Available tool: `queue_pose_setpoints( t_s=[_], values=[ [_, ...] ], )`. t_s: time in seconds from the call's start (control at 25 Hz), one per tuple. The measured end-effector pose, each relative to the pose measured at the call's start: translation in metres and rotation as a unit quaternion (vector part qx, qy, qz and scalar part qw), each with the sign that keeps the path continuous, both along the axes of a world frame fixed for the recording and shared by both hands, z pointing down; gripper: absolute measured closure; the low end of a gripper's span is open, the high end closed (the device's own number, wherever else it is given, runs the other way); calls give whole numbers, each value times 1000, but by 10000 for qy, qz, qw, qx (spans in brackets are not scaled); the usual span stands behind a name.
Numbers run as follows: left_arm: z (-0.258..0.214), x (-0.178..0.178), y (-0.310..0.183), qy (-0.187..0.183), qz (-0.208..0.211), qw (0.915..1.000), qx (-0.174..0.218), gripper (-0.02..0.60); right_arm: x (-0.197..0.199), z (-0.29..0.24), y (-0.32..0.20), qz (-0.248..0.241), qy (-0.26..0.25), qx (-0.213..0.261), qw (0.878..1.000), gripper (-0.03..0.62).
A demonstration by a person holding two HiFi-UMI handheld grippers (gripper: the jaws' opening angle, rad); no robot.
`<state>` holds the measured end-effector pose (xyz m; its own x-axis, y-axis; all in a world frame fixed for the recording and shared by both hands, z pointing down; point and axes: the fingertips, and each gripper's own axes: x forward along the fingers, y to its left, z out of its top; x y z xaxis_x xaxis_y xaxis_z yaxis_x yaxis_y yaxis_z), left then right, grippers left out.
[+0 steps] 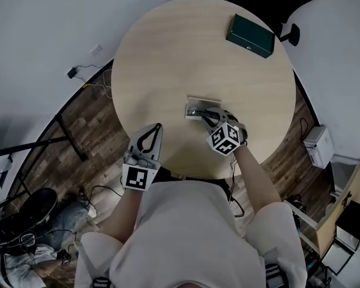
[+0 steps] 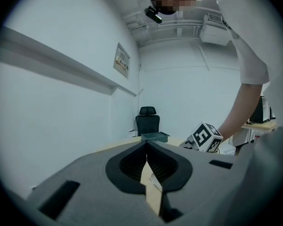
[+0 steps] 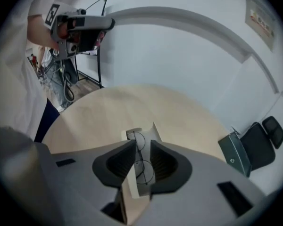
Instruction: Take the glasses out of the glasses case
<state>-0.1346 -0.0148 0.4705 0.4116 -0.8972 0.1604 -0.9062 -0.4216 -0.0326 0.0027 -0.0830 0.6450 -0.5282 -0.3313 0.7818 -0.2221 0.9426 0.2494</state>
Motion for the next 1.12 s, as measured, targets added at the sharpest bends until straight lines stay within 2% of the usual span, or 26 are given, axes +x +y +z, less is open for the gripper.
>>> queue_pose_setpoints(
  t_s=[0.24,0.4,0.76,1.12],
  values=[
    [14,-11,-2,-23,-82,9997,-220,572,-3,42,-11,-524,1150,-356,9913,503],
    [20,-16,-4,-7,-124,9995,-300,572,-2,59,-17,-772,1672,-465,9818,510],
    [15,-18,-11,169,-89,9996,-220,572,-10,76,-16,-1169,2203,-660,9662,522],
    [18,-19,-15,177,-2,9995,-266,572,-9,84,-14,-1206,2396,-913,9590,562]
  ],
)
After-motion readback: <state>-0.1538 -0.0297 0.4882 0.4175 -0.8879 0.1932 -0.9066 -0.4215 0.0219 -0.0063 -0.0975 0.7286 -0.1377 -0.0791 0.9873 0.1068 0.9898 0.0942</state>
